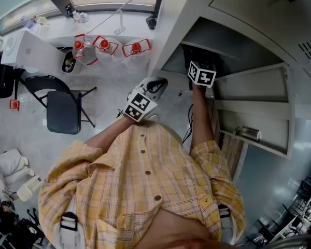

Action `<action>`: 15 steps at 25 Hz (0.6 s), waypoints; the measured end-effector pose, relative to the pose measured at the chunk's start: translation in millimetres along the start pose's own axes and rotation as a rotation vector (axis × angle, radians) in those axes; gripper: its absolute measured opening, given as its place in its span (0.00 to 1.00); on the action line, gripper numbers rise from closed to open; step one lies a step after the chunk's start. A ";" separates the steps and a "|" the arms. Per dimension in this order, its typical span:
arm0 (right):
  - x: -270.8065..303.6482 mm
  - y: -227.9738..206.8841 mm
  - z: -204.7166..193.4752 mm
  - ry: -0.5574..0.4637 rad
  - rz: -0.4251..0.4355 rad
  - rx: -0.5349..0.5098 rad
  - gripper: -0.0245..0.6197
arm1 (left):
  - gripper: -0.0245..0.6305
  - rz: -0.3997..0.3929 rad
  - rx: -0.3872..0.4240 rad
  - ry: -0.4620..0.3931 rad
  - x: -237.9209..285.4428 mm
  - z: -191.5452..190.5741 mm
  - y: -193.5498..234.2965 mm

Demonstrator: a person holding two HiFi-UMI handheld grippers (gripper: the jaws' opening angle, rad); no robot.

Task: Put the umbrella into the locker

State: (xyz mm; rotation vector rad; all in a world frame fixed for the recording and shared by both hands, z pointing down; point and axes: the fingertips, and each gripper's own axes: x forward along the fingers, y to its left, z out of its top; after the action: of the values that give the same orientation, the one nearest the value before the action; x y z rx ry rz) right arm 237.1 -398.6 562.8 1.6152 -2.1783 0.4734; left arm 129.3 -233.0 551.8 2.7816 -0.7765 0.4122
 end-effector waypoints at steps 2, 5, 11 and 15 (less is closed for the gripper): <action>-1.6 -0.2 2.7 -0.018 -0.003 0.000 0.42 | 0.04 -0.003 0.000 0.001 0.7 -0.1 0.5; -6.4 0.0 8.8 -0.066 -0.012 -0.008 0.46 | 0.04 -0.011 -0.002 0.002 2.3 0.0 -0.4; -20.7 0.8 19.9 -0.137 0.003 -0.010 0.50 | 0.04 -0.034 0.003 0.003 5.1 0.0 -4.2; -35.9 2.0 26.2 -0.176 0.004 -0.010 0.50 | 0.04 -0.035 0.014 0.003 5.7 1.3 -5.9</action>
State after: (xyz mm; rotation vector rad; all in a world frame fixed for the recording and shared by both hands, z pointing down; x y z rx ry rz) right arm 241.9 -381.0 522.2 1.7055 -2.3066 0.3317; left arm 137.3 -231.1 551.7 2.8030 -0.7261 0.4164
